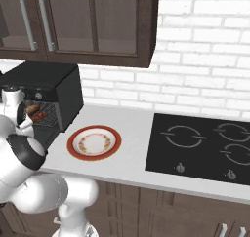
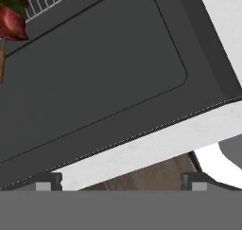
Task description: Pick up the kebab skewer and baguette bread, and place them inside the toaster oven. Close the toaster oven door and start by setting the timer.
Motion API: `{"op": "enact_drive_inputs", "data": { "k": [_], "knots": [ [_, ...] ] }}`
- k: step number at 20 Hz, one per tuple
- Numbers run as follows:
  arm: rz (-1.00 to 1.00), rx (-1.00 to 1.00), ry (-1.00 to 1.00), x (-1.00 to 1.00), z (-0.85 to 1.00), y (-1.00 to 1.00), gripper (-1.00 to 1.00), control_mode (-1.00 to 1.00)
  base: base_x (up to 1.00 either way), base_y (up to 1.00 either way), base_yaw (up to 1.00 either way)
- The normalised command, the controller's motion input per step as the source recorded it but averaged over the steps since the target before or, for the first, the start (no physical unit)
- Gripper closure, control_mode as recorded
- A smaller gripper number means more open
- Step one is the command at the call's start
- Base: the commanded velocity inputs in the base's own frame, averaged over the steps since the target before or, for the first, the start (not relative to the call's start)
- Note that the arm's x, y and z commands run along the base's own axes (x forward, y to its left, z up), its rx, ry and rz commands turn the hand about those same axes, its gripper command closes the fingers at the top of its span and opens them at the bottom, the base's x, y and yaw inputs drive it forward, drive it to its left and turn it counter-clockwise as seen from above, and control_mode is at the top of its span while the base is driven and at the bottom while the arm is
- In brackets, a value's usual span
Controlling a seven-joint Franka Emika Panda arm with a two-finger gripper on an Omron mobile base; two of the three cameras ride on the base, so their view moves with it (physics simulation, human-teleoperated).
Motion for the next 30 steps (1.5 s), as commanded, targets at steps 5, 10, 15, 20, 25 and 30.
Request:
{"op": "enact_drive_inputs", "data": {
  "k": [5,10,15,20,25,30],
  "knots": [
    [0.00,-0.16,0.01,0.26,-0.09,0.00,-1.00,-1.00,0.00,0.00,0.00],
    [0.00,-0.11,0.00,0.29,-0.05,0.00,-1.00,-1.00,0.00,0.00,0.00],
    [0.00,-0.05,0.00,0.09,-0.06,0.03,-1.00,-1.00,0.00,0.00,0.00],
    [0.00,-0.01,0.00,0.04,-0.09,0.02,-1.00,-1.00,0.00,0.00,0.00],
    [0.00,0.00,0.00,0.03,-0.19,0.01,-1.00,-1.00,0.00,0.00,0.00],
    [0.00,0.00,0.00,0.16,-0.20,0.00,-1.00,-1.00,0.00,0.00,0.00]
  ]
}}
